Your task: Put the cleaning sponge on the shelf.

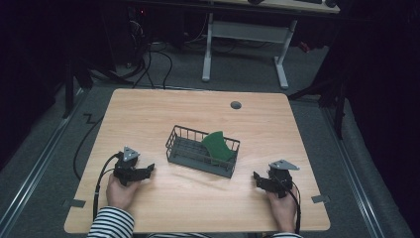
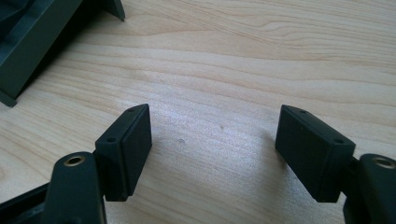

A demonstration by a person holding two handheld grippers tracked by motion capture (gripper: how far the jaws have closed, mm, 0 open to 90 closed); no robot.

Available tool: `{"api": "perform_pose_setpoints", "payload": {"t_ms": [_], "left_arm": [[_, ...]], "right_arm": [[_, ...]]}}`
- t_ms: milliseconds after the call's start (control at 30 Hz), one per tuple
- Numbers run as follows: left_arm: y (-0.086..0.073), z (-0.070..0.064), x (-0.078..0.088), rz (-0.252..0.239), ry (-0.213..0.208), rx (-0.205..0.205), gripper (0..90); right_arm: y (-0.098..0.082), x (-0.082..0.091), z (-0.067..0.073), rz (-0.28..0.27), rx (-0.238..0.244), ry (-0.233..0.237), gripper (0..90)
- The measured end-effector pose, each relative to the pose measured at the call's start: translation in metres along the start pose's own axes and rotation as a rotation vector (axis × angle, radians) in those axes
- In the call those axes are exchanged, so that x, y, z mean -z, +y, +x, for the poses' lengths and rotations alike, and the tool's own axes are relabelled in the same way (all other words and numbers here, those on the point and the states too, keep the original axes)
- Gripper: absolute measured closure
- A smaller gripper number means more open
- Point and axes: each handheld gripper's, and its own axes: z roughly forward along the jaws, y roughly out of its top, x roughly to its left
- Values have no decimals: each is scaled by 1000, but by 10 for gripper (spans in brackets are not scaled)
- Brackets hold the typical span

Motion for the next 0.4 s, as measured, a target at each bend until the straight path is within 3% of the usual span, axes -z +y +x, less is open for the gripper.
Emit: {"api": "perform_pose_setpoints", "payload": {"t_ms": [400], "left_arm": [[0,0,0,-2,-3,1,245]], "right_arm": [[-1,1,0,-2,-6,-4,288]]}}
